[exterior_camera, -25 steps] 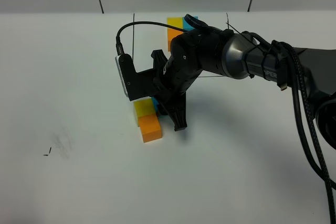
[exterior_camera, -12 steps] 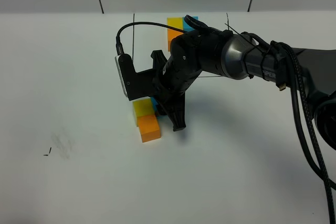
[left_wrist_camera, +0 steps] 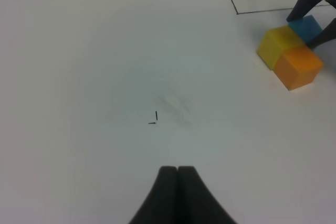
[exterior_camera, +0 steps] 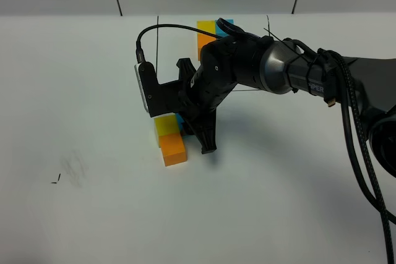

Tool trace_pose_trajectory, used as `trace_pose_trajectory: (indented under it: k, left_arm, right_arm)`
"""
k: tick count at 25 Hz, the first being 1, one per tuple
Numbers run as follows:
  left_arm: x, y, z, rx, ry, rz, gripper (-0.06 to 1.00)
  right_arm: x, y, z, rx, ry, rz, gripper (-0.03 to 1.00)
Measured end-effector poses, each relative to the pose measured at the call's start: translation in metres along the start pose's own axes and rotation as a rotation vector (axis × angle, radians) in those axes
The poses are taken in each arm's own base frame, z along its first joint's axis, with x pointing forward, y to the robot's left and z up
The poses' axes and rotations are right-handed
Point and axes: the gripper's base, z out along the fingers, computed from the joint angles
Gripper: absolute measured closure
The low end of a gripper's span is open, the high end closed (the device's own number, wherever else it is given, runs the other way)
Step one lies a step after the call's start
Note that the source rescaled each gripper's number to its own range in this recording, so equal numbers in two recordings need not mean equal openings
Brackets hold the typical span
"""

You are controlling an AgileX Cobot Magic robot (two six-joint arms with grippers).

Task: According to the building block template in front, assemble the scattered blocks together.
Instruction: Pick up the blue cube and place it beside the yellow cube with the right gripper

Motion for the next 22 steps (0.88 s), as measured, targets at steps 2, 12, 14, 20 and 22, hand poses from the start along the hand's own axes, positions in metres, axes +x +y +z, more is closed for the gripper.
trace_pose_trajectory:
  k: [2,12,14,20,22]
  left_arm:
    - [0.0000,0.0000,0.0000,0.000,0.000,0.000,0.94]
    - [0.0000,0.0000,0.0000,0.000,0.000,0.000,0.94]
    - [0.0000,0.0000,0.0000,0.000,0.000,0.000,0.94]
    - [0.0000,0.0000,0.0000,0.000,0.000,0.000,0.94]
    - [0.0000,0.0000,0.0000,0.000,0.000,0.000,0.94]
  right_arm:
    - [0.0000,0.0000,0.0001,0.000,0.000,0.000,0.45]
    - [0.0000,0.0007,0.0000,-0.008,0.001,0.018,0.45]
    - [0.0002,0.0013,-0.0001,-0.016,0.003,0.019,0.45]
    - [0.0000,0.0020,-0.0008,-0.032,0.007,0.045,0.45]
    - [0.0000,0.0021,-0.0008,-0.033,0.007,0.045,0.45]
